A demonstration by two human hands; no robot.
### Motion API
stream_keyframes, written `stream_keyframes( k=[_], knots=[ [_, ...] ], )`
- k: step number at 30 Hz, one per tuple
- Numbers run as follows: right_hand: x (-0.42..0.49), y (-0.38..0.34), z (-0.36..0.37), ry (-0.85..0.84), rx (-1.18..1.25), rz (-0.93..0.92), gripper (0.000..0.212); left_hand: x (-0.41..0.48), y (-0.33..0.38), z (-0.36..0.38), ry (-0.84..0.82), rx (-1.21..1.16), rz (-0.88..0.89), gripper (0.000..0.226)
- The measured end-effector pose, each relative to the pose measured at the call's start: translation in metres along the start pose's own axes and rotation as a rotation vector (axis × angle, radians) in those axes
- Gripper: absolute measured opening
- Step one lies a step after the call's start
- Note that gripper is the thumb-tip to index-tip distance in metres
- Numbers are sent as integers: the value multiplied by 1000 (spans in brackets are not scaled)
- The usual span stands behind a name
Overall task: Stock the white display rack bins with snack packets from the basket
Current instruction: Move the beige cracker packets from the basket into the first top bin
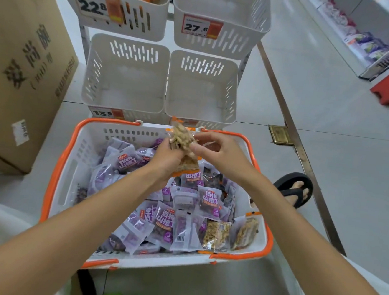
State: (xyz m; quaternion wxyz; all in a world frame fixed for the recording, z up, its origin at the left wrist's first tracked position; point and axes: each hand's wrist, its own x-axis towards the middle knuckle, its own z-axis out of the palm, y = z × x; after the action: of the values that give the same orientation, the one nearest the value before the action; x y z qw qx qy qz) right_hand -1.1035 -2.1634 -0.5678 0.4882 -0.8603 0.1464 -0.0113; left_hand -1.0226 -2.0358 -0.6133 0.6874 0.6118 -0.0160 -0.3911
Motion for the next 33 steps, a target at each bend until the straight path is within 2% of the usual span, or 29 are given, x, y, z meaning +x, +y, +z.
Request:
stream_keyframes(
  k=[3,5,7,10,13,17,19,21,24,26,31,33],
  knots=[
    [0,-2,3,-75,1,-32,28,-3,5,5,3,61,39,30],
    [0,-1,-1,-12,167,38,17,-2,10,1,-21,-10,-5,35],
    [2,5,-7,89,290,129,22,-4,16,-3,-95,-151,-49,35],
    [1,14,0,167,241,87,17,-7,16,2,-247,-202,-27,40],
    [-4,16,8,129,176,55,13,-9,5,13,-176,-215,0,20],
    [-21,31,-5,16,124,95,16,-6,-13,8,-142,-163,-48,23],
    [-38,49,-12,-84,-34,156,21,-3,-18,-1,-120,-114,-62,23],
    [-54,71,-12,-289,-358,222,31,0,-25,-14,-104,-58,-99,27],
    [-73,93,4,-613,-803,240,70,1,-38,-28,-83,-22,-167,39],
    [-77,102,17,-703,-984,188,86,-1,-42,-32,-79,-23,-199,42],
    [-74,115,19,-734,-956,160,76,-2,-41,-38,-97,-35,-218,43],
    [-75,119,23,-661,-949,129,63,-3,-41,-40,-103,-21,-211,42]
  ],
)
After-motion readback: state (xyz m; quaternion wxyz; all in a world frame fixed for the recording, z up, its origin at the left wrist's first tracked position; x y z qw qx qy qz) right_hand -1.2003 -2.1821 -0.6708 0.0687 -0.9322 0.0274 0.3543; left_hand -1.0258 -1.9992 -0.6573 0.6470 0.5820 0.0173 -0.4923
